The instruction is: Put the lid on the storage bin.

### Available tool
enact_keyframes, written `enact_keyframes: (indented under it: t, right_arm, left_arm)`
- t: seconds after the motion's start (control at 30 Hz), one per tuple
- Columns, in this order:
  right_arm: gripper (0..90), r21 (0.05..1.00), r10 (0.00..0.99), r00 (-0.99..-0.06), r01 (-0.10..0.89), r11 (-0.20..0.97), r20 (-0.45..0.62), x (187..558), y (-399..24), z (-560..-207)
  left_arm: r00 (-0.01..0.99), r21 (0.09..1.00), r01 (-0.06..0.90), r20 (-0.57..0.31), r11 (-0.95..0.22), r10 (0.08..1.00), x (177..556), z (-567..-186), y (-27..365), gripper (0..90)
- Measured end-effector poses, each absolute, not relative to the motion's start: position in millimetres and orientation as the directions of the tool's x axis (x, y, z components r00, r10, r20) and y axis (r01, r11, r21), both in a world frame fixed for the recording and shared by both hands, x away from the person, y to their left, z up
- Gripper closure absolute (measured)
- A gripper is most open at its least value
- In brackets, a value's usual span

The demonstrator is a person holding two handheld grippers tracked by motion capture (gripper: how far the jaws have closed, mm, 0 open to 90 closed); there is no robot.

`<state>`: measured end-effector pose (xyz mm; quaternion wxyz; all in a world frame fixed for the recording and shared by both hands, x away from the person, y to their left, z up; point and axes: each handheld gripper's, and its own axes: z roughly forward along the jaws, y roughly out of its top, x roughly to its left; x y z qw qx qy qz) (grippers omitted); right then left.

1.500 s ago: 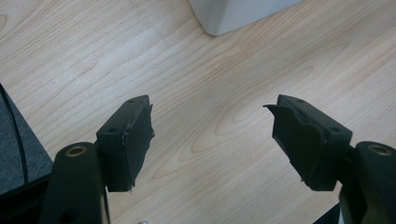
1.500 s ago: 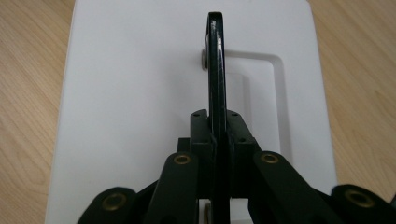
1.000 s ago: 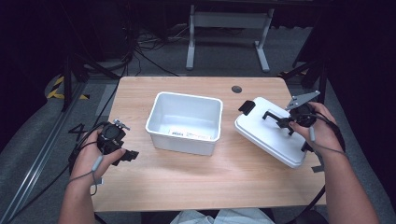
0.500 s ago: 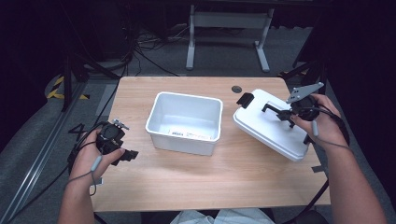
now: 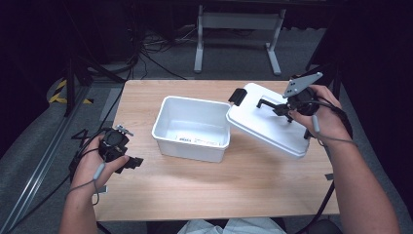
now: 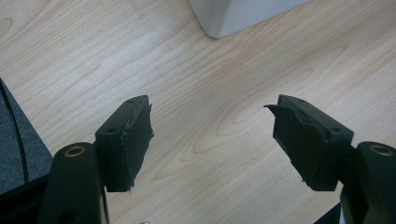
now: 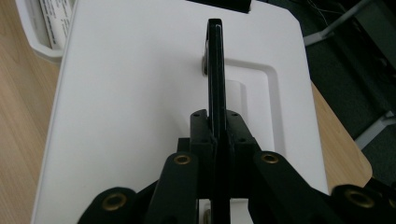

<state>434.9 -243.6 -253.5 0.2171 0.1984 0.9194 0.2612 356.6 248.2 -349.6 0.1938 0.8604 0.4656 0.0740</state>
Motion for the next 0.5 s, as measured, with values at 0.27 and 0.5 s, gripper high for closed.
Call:
enact_keyframes:
  t: [0.27,0.5]
  right_arm:
    - [84.8,0.557,0.404,-0.86,0.18,0.811,-0.311,439.8,-206.9,-241.9]
    - [84.8,0.547,0.36,-0.879,0.144,0.824,-0.312,446.2,-178.4,-238.5]
  left_arm:
    - [0.556,0.398,0.774,-0.055,-0.493,0.829,354.2,-349.1,249.9,28.7]
    - [0.555,0.406,0.772,-0.058,-0.489,0.83,354.3,-347.9,251.4,28.7]
